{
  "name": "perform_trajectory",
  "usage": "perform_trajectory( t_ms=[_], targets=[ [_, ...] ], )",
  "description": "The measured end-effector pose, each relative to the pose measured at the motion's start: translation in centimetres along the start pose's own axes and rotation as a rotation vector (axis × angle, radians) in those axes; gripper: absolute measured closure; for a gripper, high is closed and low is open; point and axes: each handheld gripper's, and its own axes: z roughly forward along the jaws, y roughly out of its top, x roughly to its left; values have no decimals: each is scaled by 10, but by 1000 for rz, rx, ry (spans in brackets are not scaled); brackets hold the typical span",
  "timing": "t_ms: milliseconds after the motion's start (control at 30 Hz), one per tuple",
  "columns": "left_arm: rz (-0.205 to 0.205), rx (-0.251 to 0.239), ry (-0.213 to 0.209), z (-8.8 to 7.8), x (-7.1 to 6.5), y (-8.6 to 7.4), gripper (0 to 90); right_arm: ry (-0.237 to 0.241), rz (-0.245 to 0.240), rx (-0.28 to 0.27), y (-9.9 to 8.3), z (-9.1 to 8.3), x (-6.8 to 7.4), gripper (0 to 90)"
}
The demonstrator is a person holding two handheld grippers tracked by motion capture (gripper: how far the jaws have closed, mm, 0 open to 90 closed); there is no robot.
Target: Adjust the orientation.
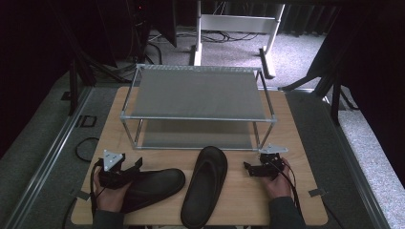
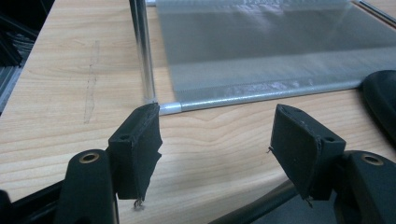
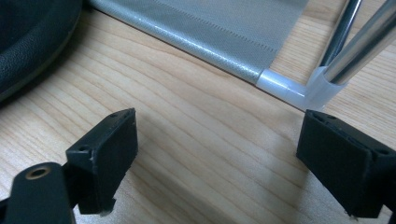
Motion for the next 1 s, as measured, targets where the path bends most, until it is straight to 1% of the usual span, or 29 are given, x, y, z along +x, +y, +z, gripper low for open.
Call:
perform_trajectory(
  t_ms=[133,167,200,233,267,300,333,367,400,467,500,533,567,633,700,767,867,967,1000],
  targets=[
    [2,5,0,-1,0,-1,336,-11,12,-1,0,0,1,123],
    [4,8,0,-2,-1,-2,336,-17,18,-1,0,0,2,124],
    [2,10,1,-3,-1,-3,335,-36,38,-3,0,0,3,142],
    [2,12,2,-4,0,-3,335,-44,45,-6,0,0,3,157],
    [0,13,4,-5,0,-3,334,-50,50,-10,0,0,3,207],
    [0,13,4,-5,0,-3,333,-50,50,-10,0,0,3,207],
    [-5,15,4,-9,1,-4,333,-55,56,-15,0,-2,3,301],
    [-8,12,5,-12,1,-4,330,-68,63,-8,2,-5,2,406],
    [-12,9,3,-14,1,-3,330,-83,63,-7,2,-5,2,434],
    [-21,8,6,-19,2,-3,330,-130,44,-14,4,-7,3,473],
    [-21,8,6,-19,2,-3,329,-130,44,-14,4,-7,3,473],
    [-27,7,9,-23,2,-3,329,-141,44,-23,5,-9,2,491],
    [-29,10,12,-25,2,-4,324,-153,58,-45,9,-11,-1,521],
    [-39,16,15,-30,2,-7,309,-174,73,-58,14,-13,-5,548],
    [-46,15,16,-34,1,-11,300,-186,68,-58,17,-13,-8,610],
    [-47,20,29,-38,0,-15,292,-206,75,-57,20,-13,-11,621],
    [-56,20,53,-42,1,-20,283,-227,100,-72,23,-13,-16,606],
    [-46,31,81,-44,0,-24,264,-229,108,-89,26,-11,-22,607],
    [-42,36,86,-45,-1,-25,257,-218,113,-99,28,-10,-25,608]
  ],
)
